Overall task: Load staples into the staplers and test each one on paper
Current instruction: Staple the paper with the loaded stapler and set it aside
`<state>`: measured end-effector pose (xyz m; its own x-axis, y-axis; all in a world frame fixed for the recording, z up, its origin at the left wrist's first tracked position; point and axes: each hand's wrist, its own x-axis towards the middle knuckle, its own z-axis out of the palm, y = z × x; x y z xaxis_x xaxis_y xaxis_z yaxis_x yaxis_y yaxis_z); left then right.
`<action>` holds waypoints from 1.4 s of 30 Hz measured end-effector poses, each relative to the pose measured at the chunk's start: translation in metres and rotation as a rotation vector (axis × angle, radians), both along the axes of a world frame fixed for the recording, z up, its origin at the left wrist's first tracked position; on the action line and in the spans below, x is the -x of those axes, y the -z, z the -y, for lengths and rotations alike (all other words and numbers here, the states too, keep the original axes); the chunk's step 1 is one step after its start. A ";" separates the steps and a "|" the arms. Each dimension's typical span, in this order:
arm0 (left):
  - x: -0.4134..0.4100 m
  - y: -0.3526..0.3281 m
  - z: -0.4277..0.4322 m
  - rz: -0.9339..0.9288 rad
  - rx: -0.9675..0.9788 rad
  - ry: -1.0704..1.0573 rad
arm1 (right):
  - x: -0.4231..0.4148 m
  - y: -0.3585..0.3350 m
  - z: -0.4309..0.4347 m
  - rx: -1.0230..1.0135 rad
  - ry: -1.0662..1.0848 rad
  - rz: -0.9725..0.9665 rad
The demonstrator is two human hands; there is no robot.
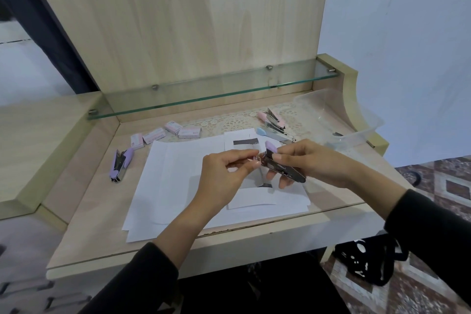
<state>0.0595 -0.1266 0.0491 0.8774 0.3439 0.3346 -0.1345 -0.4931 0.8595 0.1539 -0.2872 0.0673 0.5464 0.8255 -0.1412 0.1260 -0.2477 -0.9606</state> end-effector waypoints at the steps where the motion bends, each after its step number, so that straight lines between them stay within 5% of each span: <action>1: 0.000 0.000 0.000 0.008 -0.007 -0.003 | 0.000 0.000 0.000 -0.016 0.013 -0.012; 11: -0.011 -0.002 -0.005 0.079 0.039 -0.003 | 0.001 -0.003 -0.004 -0.137 0.062 0.101; 16: -0.033 -0.004 -0.025 -0.063 -0.054 0.083 | -0.014 0.002 -0.002 -0.078 0.154 0.073; 27: -0.101 0.016 -0.072 -0.509 -0.634 0.062 | -0.050 -0.002 -0.004 0.139 0.239 0.026; 35: -0.115 0.008 -0.081 -0.493 -0.669 0.021 | -0.068 0.010 -0.048 0.271 0.321 0.166; 42: -0.109 0.018 -0.089 -0.367 -0.402 0.040 | -0.072 0.014 -0.046 0.264 0.207 0.240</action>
<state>0.1682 -0.0380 0.0315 0.9710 0.2162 0.1024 0.1135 -0.7932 0.5983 0.2256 -0.2407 0.0530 0.7405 0.6470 -0.1815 0.2605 -0.5254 -0.8100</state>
